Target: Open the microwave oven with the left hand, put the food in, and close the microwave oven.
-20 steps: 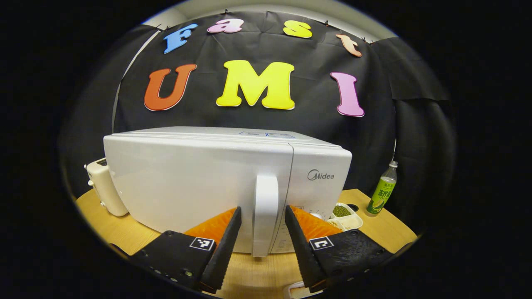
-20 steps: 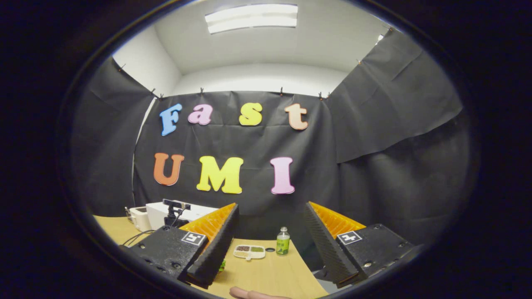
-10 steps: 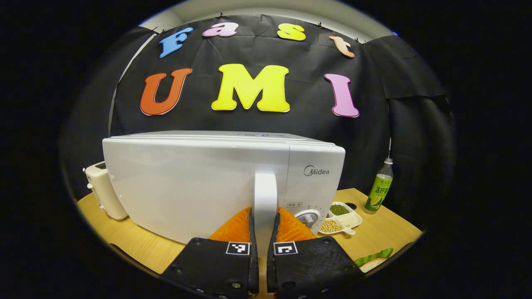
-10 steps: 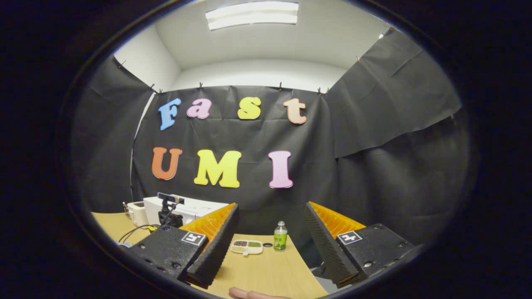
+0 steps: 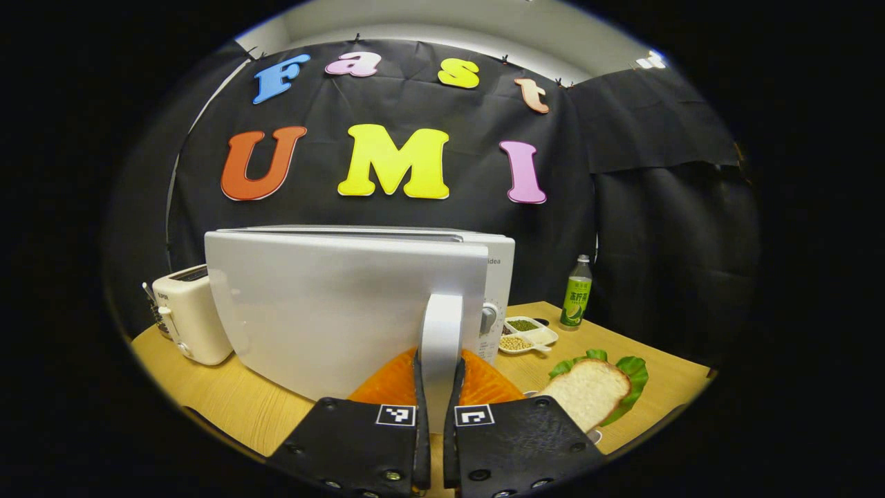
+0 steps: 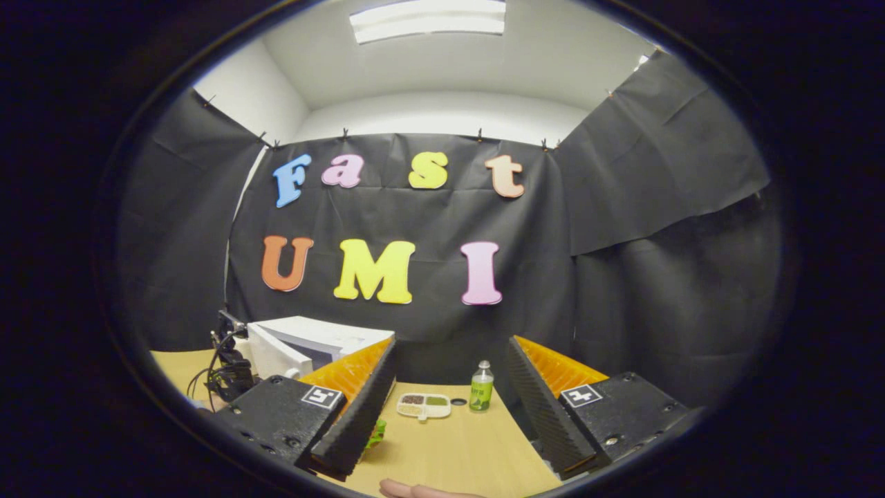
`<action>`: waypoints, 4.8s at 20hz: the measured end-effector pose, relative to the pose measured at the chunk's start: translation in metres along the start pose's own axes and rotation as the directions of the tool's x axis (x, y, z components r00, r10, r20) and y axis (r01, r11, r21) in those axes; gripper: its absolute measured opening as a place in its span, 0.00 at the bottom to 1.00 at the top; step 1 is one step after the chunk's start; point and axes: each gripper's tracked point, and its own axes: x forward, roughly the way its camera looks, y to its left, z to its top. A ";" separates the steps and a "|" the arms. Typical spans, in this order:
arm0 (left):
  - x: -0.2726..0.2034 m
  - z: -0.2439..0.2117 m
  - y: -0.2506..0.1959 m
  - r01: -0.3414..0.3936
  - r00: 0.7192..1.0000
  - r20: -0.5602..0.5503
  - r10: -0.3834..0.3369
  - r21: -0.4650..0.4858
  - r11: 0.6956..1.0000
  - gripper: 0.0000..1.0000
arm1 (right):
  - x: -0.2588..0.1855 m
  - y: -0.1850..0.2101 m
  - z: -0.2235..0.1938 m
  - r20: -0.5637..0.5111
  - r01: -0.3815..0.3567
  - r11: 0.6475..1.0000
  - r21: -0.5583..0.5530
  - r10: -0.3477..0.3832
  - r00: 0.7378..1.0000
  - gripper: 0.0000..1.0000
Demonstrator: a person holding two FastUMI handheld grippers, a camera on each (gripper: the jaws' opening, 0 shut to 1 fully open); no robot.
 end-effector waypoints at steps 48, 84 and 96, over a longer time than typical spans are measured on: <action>-0.278 0.087 0.122 -0.413 0.890 0.153 0.429 -0.127 0.902 0.95 | 0.099 0.153 -0.295 -0.619 -0.037 0.638 0.769 0.759 0.203 0.20; -0.331 0.072 0.189 -0.415 0.903 0.092 0.419 -0.059 0.908 0.94 | 0.167 0.412 -0.233 -0.489 -0.343 0.928 0.147 0.369 0.790 0.23; -0.329 0.108 0.193 -0.405 0.902 0.139 0.409 -0.062 0.912 0.94 | 0.298 0.422 -0.246 -0.394 -0.031 0.839 0.544 0.287 0.873 0.30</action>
